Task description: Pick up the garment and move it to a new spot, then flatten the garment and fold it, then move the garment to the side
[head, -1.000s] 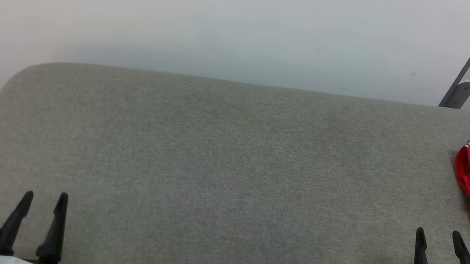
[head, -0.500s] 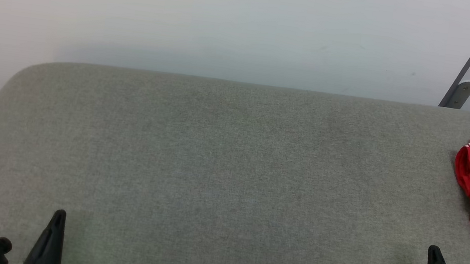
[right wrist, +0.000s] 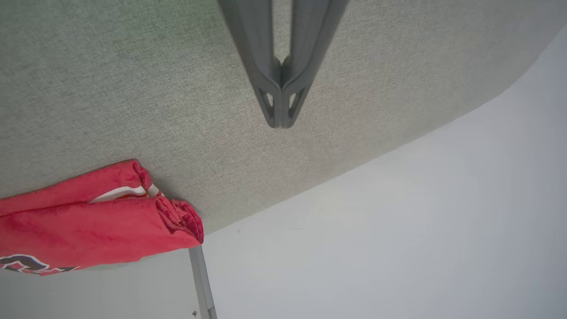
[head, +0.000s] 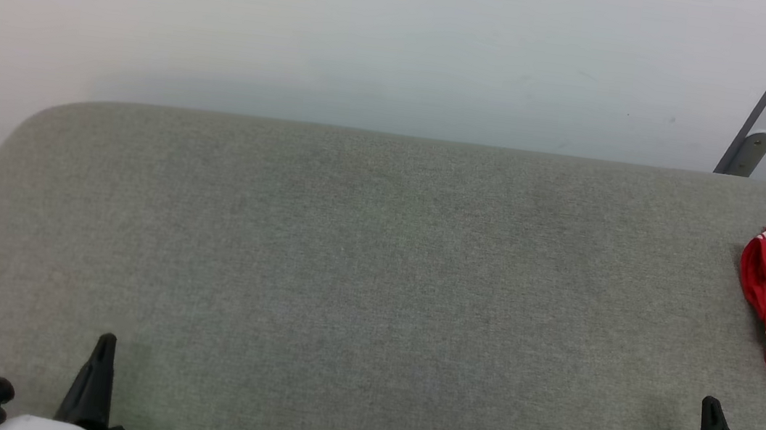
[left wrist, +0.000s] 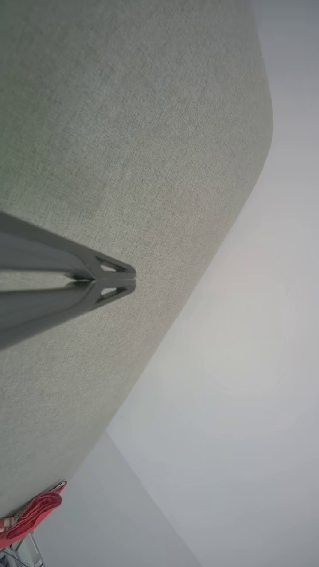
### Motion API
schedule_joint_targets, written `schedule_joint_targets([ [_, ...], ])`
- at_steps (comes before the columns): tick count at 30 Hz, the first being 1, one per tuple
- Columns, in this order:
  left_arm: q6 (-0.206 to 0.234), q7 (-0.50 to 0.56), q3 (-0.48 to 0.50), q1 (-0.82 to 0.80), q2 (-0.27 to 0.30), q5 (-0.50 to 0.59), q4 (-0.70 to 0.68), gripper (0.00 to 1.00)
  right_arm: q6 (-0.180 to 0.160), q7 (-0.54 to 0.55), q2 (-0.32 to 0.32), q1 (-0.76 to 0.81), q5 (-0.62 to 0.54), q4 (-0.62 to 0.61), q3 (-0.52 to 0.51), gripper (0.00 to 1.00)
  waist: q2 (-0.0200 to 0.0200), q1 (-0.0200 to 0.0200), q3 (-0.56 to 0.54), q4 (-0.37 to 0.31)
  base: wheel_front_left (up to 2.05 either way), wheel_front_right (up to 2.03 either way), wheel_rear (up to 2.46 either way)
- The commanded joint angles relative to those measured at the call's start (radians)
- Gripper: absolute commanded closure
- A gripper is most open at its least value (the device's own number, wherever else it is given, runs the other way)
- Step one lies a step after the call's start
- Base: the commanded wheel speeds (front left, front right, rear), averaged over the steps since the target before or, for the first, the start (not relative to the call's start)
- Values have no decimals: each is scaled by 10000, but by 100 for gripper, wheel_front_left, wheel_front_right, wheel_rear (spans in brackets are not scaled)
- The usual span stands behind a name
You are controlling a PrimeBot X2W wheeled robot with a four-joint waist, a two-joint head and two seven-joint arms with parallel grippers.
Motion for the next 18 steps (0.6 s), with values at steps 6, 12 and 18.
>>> schedule_joint_targets([
  [6, -8, 279, 137, -368, -97, -979, -106, 100, -4, 267, 12, -359, 1275, -203, 22, 100, 0, 0, 2, -9, 0, 0, 0],
  [12, -10, 465, 177, -453, -221, -1560, -91, 100, -4, 451, 28, -414, 2040, -221, 30, 100, 0, 0, 3, -16, 0, 0, 0],
  [18, -11, 678, 223, -554, -370, -2215, -73, 100, -5, 658, 45, -478, 2916, -238, 34, 100, 0, 0, 4, -24, 0, 0, 0],
])
